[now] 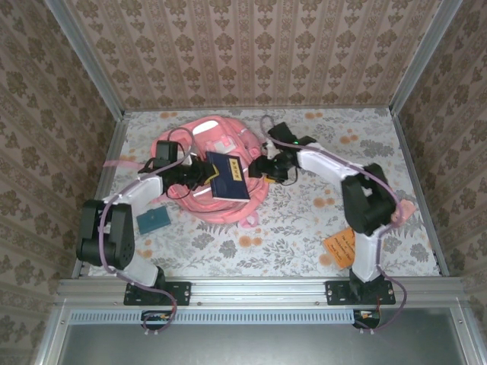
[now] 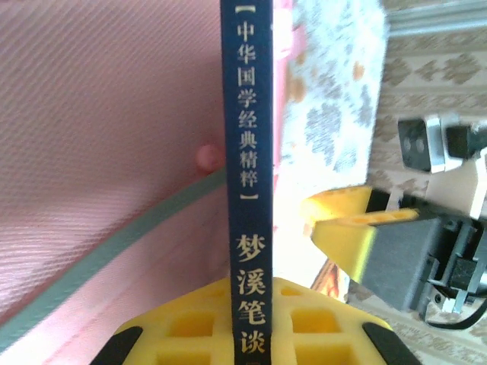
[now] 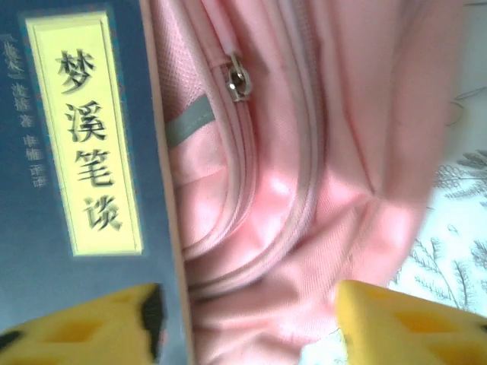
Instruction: Pack the student bag
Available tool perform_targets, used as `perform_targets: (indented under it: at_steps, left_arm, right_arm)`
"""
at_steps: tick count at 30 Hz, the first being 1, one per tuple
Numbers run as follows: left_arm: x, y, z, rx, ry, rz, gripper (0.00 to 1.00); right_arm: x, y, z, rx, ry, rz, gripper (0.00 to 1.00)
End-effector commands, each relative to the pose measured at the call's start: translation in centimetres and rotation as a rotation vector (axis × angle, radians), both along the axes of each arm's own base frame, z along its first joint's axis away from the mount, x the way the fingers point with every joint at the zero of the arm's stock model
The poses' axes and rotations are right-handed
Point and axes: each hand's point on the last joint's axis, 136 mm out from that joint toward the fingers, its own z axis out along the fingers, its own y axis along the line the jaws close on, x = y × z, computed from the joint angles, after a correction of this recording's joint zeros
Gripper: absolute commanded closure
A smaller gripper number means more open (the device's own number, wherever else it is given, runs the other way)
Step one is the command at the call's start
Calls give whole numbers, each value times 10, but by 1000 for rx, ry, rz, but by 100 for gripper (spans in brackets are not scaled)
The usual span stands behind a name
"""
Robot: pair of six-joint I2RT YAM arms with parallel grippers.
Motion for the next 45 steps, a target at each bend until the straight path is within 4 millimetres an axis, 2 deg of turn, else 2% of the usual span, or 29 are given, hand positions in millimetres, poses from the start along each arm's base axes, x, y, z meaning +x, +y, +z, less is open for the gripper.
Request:
perform_targets:
  at_steps: [1,7,12,14,17,21,27,36,42,45]
  left_arm:
    - [11,-4,49,-83,-114,69,96]
    - [24,-13,114,-191,-225,163,93]
    - [35,-19,152,-232,-293,250,92]
    - [38,-20,159,-242,-306,279,92]
    - [42,-19,163,-250,-308,323,92]
    - [43,-21,167,-291,-300,355,92]
    - [38,-28,167,-311,-284,364,92]
    - [35,-34,164,-320,-263,368,93]
    - [32,-34,150,-308,-227,370,93]
    - [31,-33,145,-306,-212,365,93]
  right_arm:
    - [6,4,68,270,-123,-108,23]
    - [-19,24,102,628,-86,-236,17]
    - [-33,40,127,784,-97,-290,4]
    - [-36,45,136,841,-110,-305,0]
    - [-35,46,145,913,-125,-340,0]
    - [-27,42,146,941,-133,-398,0]
    - [-15,43,161,992,-156,-428,2]
    - [5,42,171,1112,-129,-513,19]
    - [12,35,165,1097,-149,-570,39]
    - [15,34,162,1087,-151,-569,57]
